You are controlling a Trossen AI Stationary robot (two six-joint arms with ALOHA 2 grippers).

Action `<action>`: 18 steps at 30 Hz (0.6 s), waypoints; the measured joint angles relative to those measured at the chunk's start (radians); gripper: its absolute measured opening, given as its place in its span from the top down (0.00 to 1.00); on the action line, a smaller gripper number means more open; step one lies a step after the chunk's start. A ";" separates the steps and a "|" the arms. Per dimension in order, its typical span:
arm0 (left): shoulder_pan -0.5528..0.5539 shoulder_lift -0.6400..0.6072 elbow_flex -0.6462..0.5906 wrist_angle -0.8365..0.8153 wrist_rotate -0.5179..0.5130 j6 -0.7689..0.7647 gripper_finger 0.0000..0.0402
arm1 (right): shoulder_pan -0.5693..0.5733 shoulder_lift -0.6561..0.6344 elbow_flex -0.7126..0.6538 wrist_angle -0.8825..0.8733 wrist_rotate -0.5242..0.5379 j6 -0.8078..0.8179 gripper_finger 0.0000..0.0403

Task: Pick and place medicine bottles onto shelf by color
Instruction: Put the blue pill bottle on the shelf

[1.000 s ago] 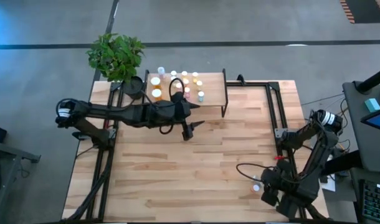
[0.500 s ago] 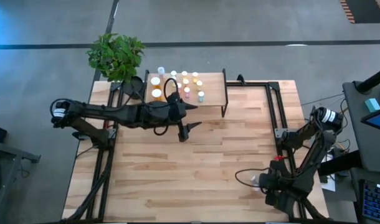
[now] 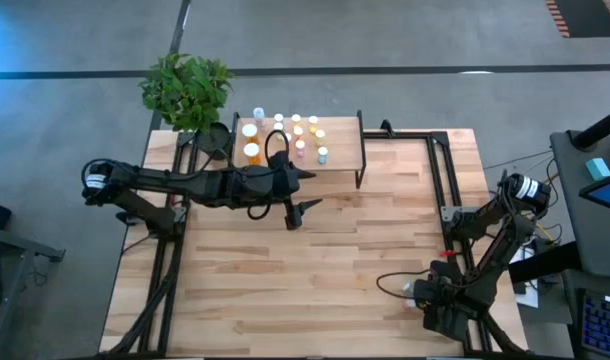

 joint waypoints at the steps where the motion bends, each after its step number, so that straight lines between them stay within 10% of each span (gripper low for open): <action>1: 0.000 0.000 0.000 0.000 -0.001 0.000 0.27 | -0.001 0.000 -0.002 0.002 0.010 0.002 0.50; 18: 0.000 0.049 -0.006 0.028 -0.031 -0.002 0.27 | -0.030 0.000 -0.057 0.084 0.024 0.034 0.50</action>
